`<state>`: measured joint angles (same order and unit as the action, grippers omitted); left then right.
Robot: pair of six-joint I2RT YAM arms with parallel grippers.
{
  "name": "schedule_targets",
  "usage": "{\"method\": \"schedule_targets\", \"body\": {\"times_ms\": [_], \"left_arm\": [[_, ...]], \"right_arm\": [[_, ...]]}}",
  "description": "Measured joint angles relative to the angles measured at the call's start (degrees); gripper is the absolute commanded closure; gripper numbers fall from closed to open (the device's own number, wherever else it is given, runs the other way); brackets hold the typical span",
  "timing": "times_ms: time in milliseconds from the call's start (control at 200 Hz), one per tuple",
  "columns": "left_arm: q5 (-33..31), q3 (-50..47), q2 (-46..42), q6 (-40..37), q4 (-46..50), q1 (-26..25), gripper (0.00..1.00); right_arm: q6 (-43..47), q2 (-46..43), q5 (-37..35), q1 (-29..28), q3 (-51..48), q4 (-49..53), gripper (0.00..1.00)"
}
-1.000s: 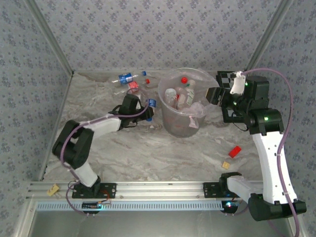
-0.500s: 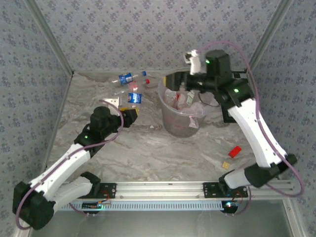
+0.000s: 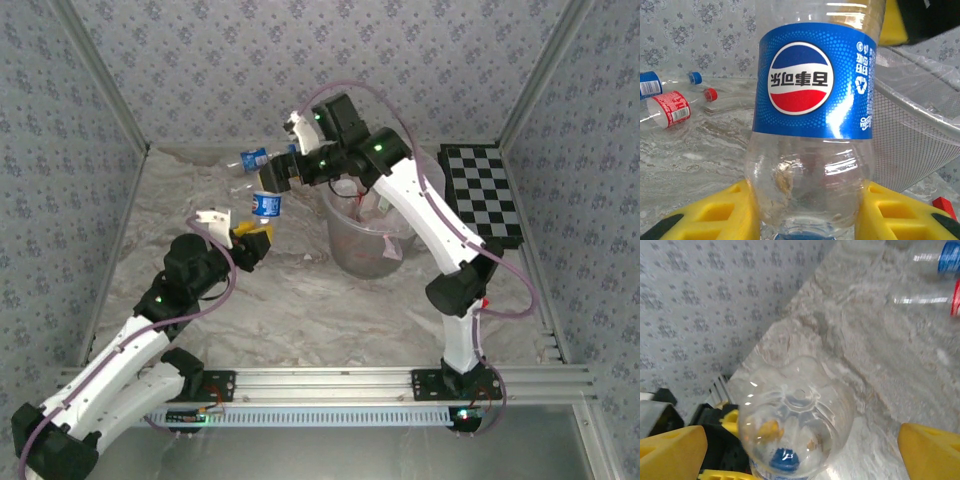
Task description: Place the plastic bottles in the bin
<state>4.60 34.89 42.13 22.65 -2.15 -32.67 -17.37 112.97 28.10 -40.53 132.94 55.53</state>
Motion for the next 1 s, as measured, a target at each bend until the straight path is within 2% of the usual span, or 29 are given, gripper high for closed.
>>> {"method": "schedule_targets", "body": {"times_ms": [345, 485, 610, 655, 755, 800, 875, 1000], "left_arm": [[0.0, -0.3, 1.3, -0.8, -0.7, -0.4, 0.69], [0.0, -0.3, 1.8, -0.8, -0.9, -0.5, 0.69], [0.0, -0.3, 1.9, -0.8, -1.1, -0.5, 0.68], [0.2, -0.3, 1.9, -1.0, -1.2, -0.5, 0.62], [0.2, -0.2, 1.9, -1.3, -1.5, -0.7, 0.35], [0.3, -0.2, 1.8, -1.1, -1.4, -0.7, 0.27], [0.3, -0.2, 1.3, -1.3, -0.9, -0.9, 0.20], [0.0, -0.2, 0.5, -0.9, -0.2, -0.9, 0.18]], "right_arm": [[1.7, 2.4, 1.8, -0.5, 0.5, 1.8, 0.28], [2.0, 2.4, 1.8, -0.4, 0.6, 1.7, 0.45], [2.0, 2.4, 1.7, -0.3, 0.6, 1.7, 0.49], [2.0, 2.3, 1.7, -0.3, 0.6, 1.6, 0.50], [2.0, 2.0, 1.7, -0.2, 0.6, 1.6, 0.53], [2.3, 1.6, 1.2, -0.1, 0.6, 1.5, 0.54], [2.5, 0.1, 0.6, 0.7, 0.5, 0.7, 0.56], [3.2, -6.9, -1.8, 3.1, -2.9, -2.1, 0.58]]}}
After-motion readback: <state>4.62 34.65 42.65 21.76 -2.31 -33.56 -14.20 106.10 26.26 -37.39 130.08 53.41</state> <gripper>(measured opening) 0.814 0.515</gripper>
